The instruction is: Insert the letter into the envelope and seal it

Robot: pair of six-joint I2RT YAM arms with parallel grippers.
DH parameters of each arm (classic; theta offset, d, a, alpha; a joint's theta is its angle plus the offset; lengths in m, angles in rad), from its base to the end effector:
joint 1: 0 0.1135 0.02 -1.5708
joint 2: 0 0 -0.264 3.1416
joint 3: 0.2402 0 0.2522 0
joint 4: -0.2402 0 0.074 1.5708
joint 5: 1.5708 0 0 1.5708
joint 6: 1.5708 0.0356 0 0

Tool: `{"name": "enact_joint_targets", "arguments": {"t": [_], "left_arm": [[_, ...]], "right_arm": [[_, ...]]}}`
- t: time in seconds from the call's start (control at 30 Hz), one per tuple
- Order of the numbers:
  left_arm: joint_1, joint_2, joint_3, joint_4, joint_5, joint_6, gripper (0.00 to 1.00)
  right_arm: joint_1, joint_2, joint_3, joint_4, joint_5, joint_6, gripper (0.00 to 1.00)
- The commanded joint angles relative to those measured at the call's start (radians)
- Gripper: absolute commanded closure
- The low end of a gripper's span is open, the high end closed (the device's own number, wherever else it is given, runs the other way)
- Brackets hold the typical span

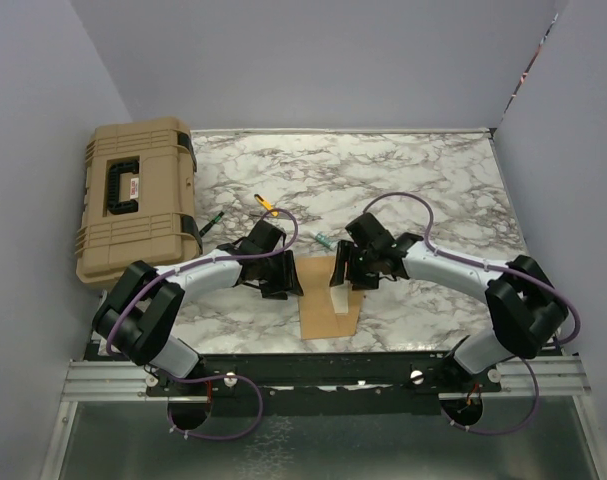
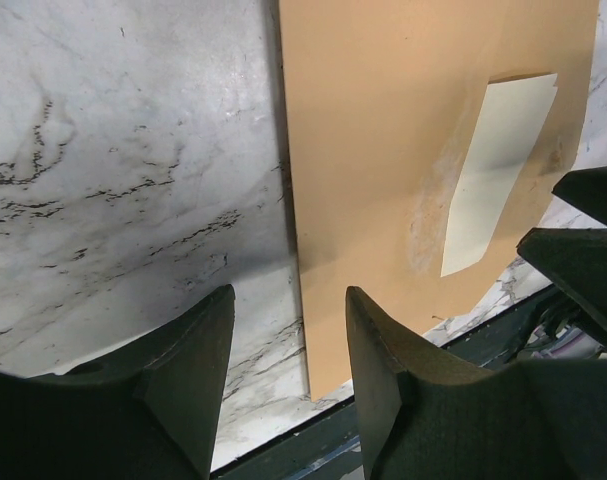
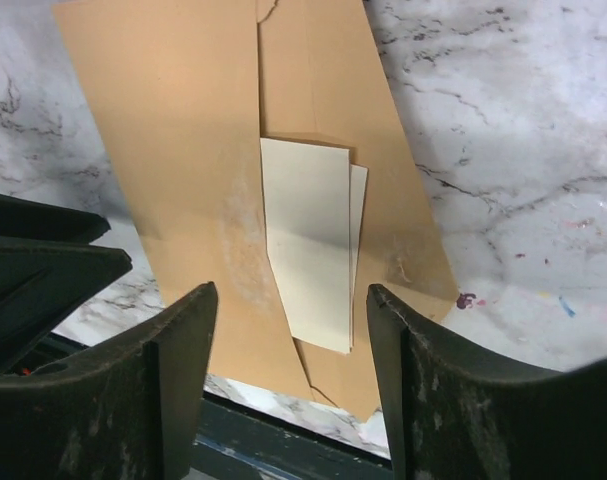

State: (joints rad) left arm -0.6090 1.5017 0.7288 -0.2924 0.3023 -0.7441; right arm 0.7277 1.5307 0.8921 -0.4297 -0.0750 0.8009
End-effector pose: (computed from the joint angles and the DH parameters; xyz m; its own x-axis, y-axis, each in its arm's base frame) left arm 0.2165 -0.1639 0.1543 -0.9779 -0.1063 -0.1798 0.0027 0.8544 -0.5196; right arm 0.2182 0.1979 0.1835 -0.9511 0.1116 -0.2881 -0.0106 0.9201 0.3915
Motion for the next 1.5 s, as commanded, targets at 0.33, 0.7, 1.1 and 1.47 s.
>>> {"name": "enact_joint_targets", "arguments": {"t": [0.33,0.7,1.1,1.47], "left_arm": [[-0.001,0.038,-0.008,0.022,-0.005,0.008,0.5],[-0.003,0.058,-0.01,0.034,0.011,0.011,0.59],[-0.003,0.076,-0.007,0.056,0.02,0.014,0.59],[-0.004,0.062,-0.005,0.066,0.011,0.034,0.59]], "right_arm": [[0.009,0.029,-0.047,0.028,0.02,0.027,0.52],[0.009,0.097,-0.062,0.108,-0.042,0.019,0.58],[0.009,0.153,-0.058,0.243,-0.144,0.003,0.58],[0.009,0.183,-0.085,0.368,-0.219,0.005,0.55]]}}
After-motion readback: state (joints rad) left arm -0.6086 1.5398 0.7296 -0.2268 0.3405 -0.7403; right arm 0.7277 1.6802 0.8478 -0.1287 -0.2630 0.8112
